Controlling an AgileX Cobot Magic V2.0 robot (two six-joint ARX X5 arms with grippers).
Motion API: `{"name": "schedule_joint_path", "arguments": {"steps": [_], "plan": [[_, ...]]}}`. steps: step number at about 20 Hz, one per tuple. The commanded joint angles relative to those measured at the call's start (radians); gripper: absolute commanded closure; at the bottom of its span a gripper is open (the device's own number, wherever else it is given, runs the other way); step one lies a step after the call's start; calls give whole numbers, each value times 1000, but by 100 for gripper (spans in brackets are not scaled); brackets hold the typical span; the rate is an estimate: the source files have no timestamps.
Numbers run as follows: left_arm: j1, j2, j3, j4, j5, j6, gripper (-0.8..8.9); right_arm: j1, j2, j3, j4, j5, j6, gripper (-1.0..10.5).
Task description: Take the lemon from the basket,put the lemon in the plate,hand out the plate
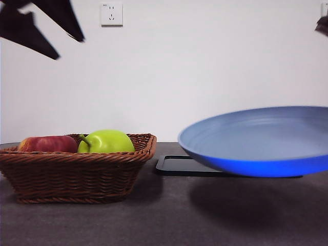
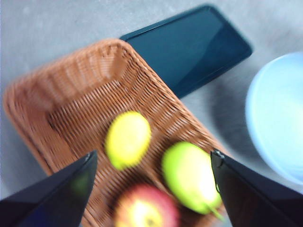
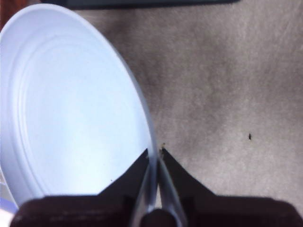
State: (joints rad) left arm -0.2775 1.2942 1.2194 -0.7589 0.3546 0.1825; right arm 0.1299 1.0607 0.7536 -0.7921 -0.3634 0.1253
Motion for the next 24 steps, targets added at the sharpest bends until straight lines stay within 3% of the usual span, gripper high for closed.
{"name": "schedule_joint_path", "arguments": {"steps": [1, 7, 16, 21, 24], "plan": [[-46, 115, 98, -13, -73, 136, 398, 2, -15, 10, -3, -3, -15, 943], [-133, 346, 210, -48, -212, 297, 398, 2, -27, 10, -11, -3, -31, 943], [-140, 600, 210, -26, -216, 316, 398, 2, -27, 10, -10, -2, -48, 943], [-143, 628, 210, -12, -223, 317, 410, 2, -27, 10, -9, -2, -48, 943], [-142, 626, 210, -18, -224, 316, 653, 2, -27, 10, -5, -2, -48, 943]]}}
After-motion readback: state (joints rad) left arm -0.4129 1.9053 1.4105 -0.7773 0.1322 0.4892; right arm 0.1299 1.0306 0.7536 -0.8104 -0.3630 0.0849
